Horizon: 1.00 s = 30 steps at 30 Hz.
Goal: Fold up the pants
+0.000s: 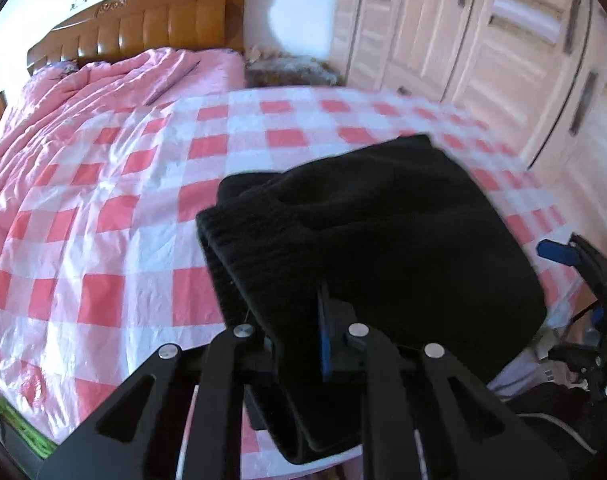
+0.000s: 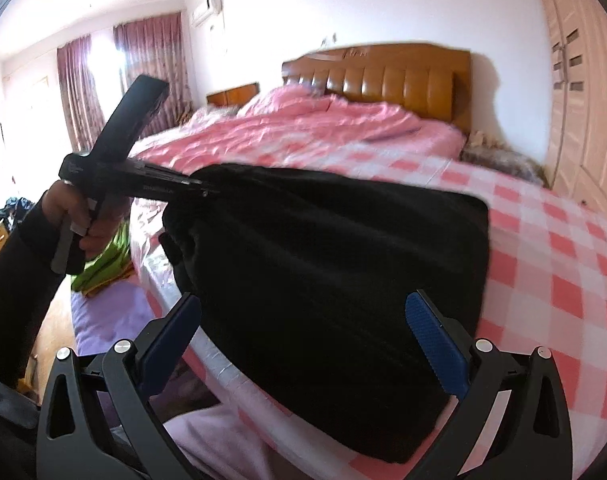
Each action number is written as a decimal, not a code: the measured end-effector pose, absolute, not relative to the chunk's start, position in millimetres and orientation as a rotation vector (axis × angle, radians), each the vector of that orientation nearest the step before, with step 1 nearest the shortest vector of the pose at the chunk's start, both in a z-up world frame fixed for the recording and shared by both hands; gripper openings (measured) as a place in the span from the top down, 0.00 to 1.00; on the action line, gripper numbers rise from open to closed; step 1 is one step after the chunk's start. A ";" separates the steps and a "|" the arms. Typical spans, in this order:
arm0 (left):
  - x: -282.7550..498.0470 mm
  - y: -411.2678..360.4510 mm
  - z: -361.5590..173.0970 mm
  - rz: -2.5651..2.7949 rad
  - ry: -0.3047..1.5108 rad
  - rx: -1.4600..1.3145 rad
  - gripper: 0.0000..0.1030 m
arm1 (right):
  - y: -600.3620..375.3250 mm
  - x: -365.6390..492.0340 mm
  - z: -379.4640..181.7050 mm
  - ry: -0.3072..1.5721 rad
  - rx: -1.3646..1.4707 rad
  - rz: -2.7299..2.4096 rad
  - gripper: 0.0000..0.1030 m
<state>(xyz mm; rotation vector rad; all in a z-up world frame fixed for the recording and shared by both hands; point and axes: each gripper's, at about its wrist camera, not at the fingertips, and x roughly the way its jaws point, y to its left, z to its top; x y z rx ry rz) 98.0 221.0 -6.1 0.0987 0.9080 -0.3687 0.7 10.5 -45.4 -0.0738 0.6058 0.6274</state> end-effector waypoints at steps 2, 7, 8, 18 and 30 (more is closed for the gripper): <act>101.3 221.0 -13.2 -0.350 0.923 0.100 0.86 | 16.5 8.0 -60.1 0.668 -0.099 0.618 0.04; 104.1 222.4 -22.9 -0.298 0.927 0.118 0.70 | 23.8 5.7 -65.2 0.678 -0.173 0.611 0.04; 103.7 222.7 -22.9 -0.282 0.924 0.127 0.62 | 22.7 7.3 -59.1 0.671 -0.158 0.628 0.04; 104.1 226.8 -27.8 -0.231 0.916 0.128 0.47 | 27.6 81.2 -69.3 0.864 -0.135 0.646 0.04; 97.1 234.2 -24.7 -0.137 0.887 0.137 0.10 | 16.6 68.7 -63.1 0.839 -0.137 0.629 0.04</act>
